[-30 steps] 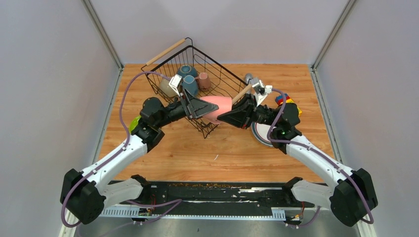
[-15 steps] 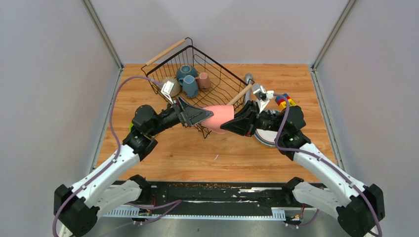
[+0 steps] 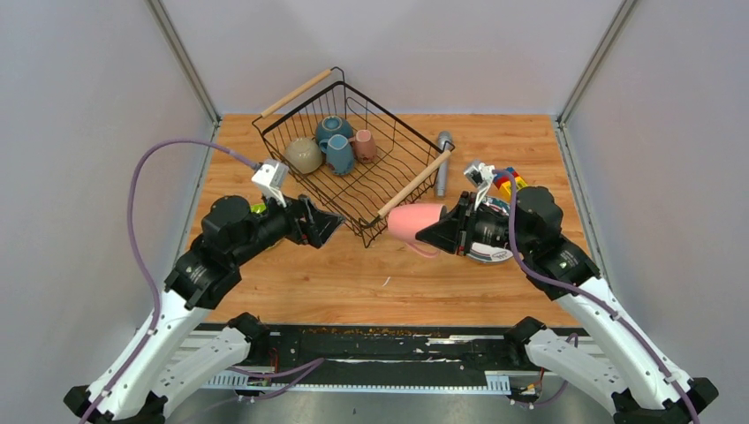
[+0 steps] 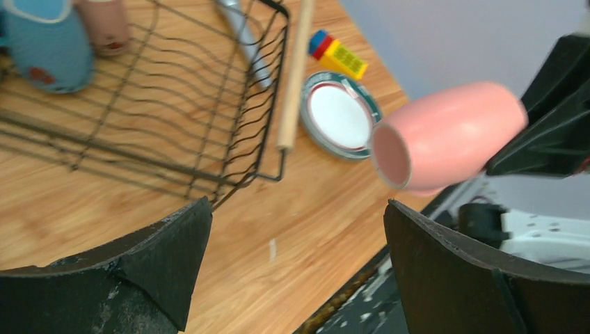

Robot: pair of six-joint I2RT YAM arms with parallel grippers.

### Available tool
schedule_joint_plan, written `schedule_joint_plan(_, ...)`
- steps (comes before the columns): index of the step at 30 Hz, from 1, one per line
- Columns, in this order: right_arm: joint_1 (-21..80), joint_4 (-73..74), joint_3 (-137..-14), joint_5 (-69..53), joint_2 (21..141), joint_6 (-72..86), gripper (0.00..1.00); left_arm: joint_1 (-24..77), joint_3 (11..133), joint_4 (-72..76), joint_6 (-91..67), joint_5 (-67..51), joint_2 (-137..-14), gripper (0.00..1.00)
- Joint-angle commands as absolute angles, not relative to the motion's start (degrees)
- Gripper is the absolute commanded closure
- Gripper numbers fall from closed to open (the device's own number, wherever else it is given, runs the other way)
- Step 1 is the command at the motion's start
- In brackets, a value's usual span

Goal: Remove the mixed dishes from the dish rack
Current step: Place the cup at the center of the board.

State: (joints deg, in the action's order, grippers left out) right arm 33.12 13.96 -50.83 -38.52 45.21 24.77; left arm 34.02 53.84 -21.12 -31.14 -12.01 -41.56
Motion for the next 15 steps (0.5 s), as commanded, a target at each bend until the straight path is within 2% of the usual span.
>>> schedule_joint_plan(1,32.86,31.91,-59.06,-28.68,44.75,20.3,1.0,33.93,56.51,-36.01,-16.71,0.62,-36.12,0.0)
schedule_joint_plan(8,32.85,50.98,-64.25,-17.51,49.73,20.86,1.0,33.88,54.69,-39.5,-11.78,15.84,-27.18,0.0)
schedule_joint_plan(15,33.25,61.18,-62.93,-9.36,54.55,25.28,1.0,33.93,52.34,-41.33,-12.61,25.31,-22.84,0.0)
